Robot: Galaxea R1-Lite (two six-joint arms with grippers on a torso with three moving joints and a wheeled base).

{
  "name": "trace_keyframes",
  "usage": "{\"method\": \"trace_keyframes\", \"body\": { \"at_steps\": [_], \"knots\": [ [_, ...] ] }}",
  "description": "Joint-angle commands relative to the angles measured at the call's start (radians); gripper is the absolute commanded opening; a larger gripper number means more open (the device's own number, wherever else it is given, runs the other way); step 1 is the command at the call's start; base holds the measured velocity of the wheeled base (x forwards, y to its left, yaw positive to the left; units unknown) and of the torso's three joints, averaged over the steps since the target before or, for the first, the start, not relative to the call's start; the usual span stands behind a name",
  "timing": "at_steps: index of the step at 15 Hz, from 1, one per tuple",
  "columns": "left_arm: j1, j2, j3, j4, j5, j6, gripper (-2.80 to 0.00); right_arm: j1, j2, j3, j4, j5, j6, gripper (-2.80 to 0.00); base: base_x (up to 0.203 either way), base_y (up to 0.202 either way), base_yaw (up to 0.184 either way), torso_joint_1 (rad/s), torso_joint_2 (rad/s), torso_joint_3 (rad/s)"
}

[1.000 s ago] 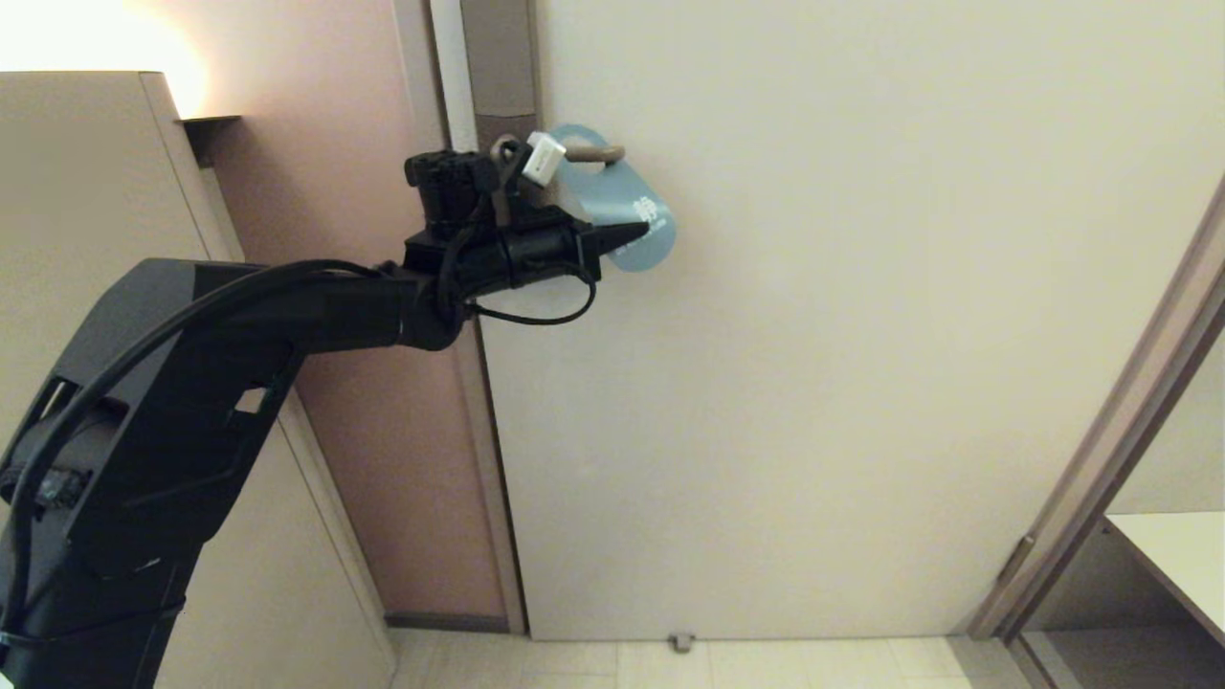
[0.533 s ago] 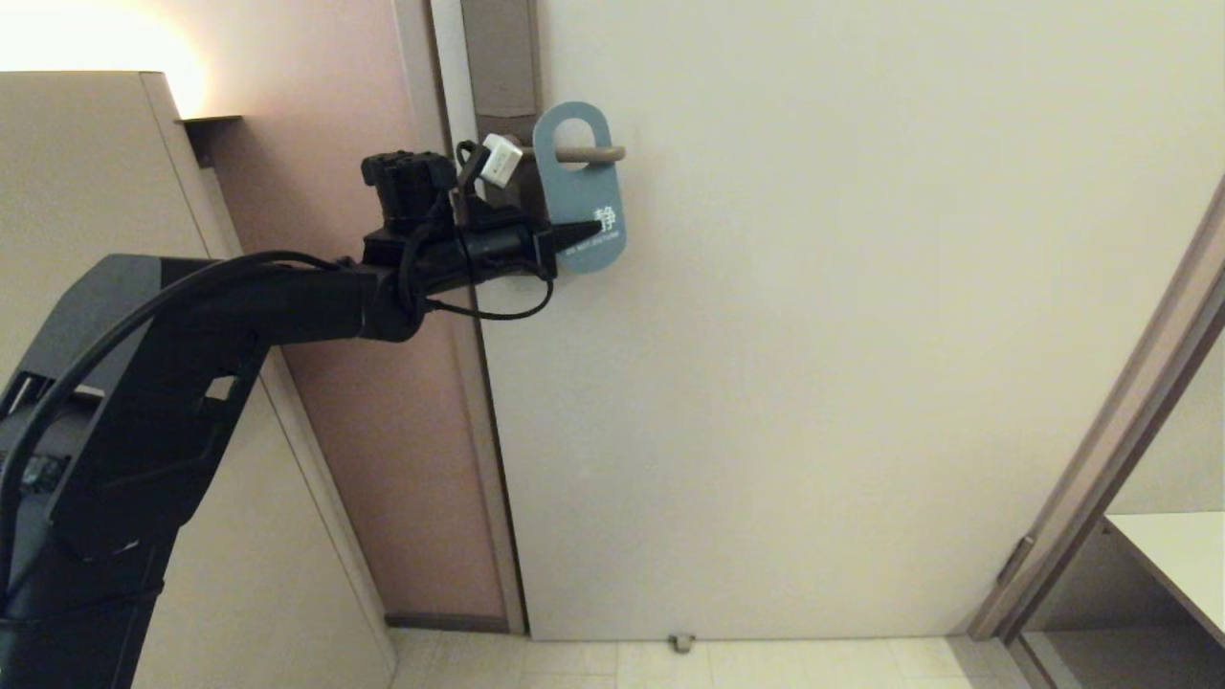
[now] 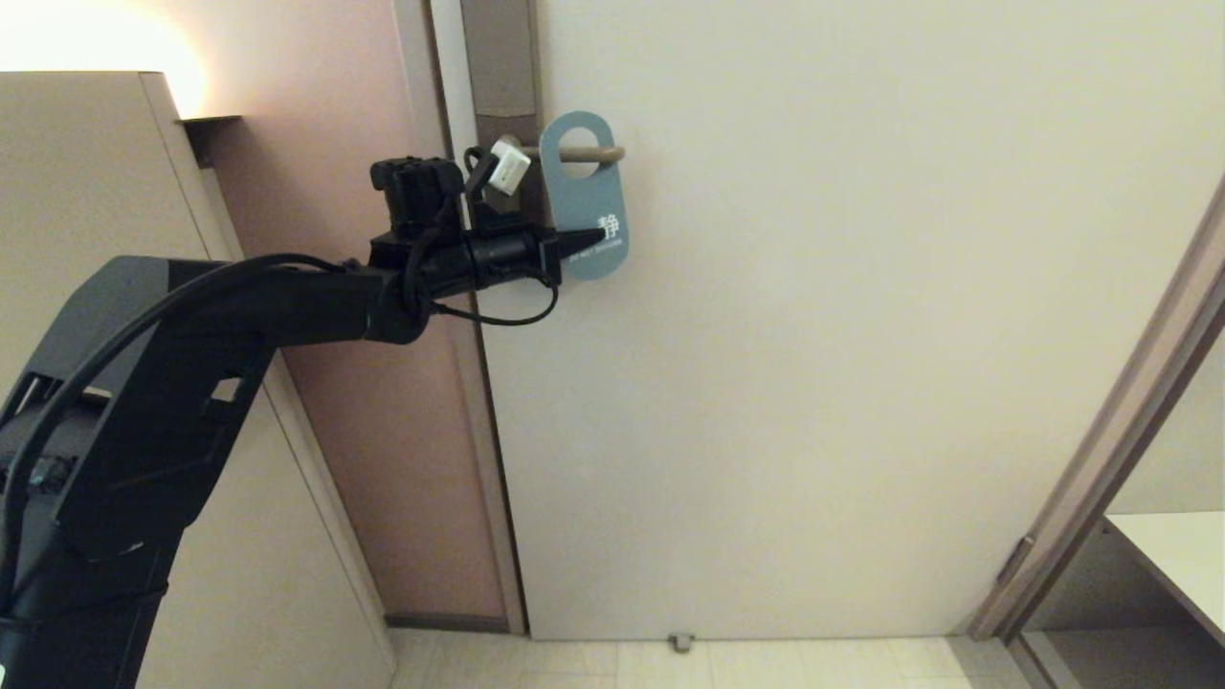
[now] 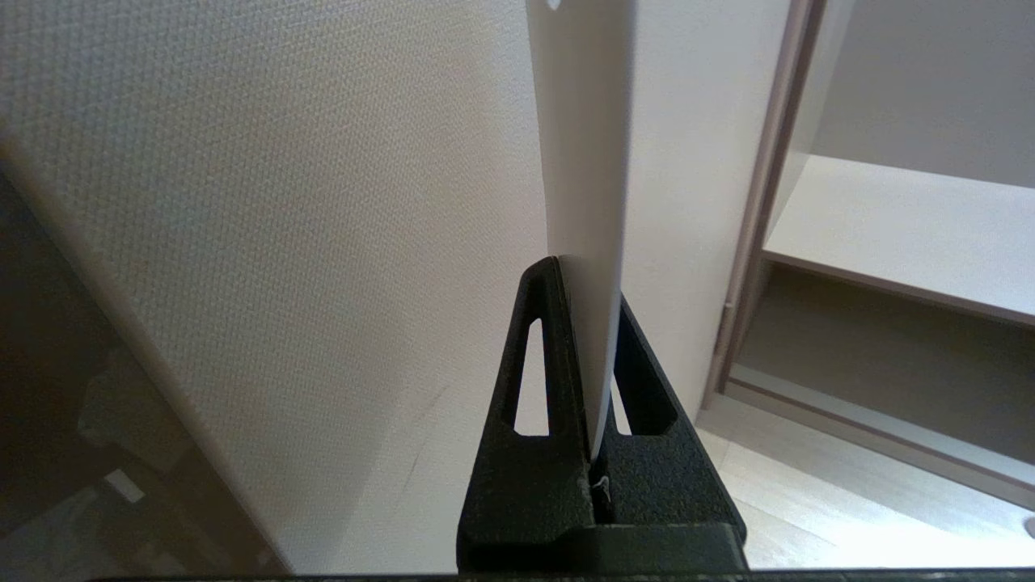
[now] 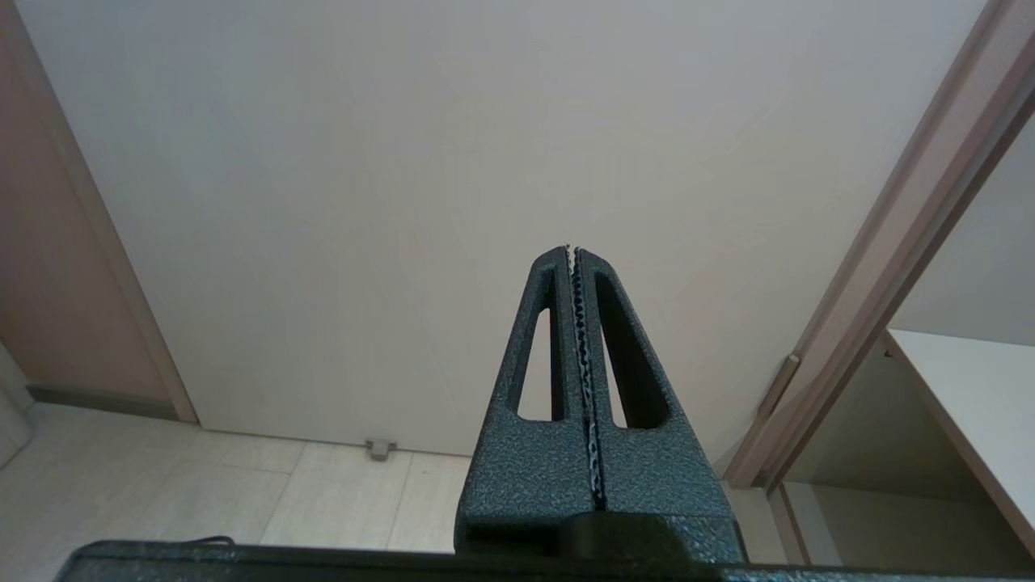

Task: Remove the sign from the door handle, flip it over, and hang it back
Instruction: Take down the sign

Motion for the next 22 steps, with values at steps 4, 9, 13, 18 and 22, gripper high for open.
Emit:
{"method": "trace_keyframes", "body": {
  "at_steps": [4,9,13,18,22],
  "knots": [
    [-0.023,0.001,0.001,-0.001,0.040,0.025,-2.80,0.000,0.001,0.000,0.000,0.001,0.000,-2.80,0.000,0.000,0.000,0.000,0.00,0.000],
    [-0.018,0.004,0.001,0.001,0.125,0.074,-2.80,0.000,0.001,0.000,0.000,0.001,0.000,-2.80,0.000,0.000,0.000,0.000,0.00,0.000],
    [-0.019,0.001,0.000,0.010,0.158,0.084,-2.80,0.000,0.001,0.000,0.000,0.001,0.000,-2.80,0.000,0.000,0.000,0.000,0.00,0.000],
    [-0.026,-0.005,0.001,0.009,0.273,0.089,-2.80,0.001,0.001,0.000,0.000,0.001,0.000,-2.80,0.000,0.000,0.000,0.000,0.00,0.000],
    [-0.040,-0.016,0.001,0.012,0.337,0.118,-2.80,0.000,0.001,0.000,0.000,0.001,0.000,-2.80,0.000,0.000,0.000,0.000,0.00,0.000]
  ]
}}
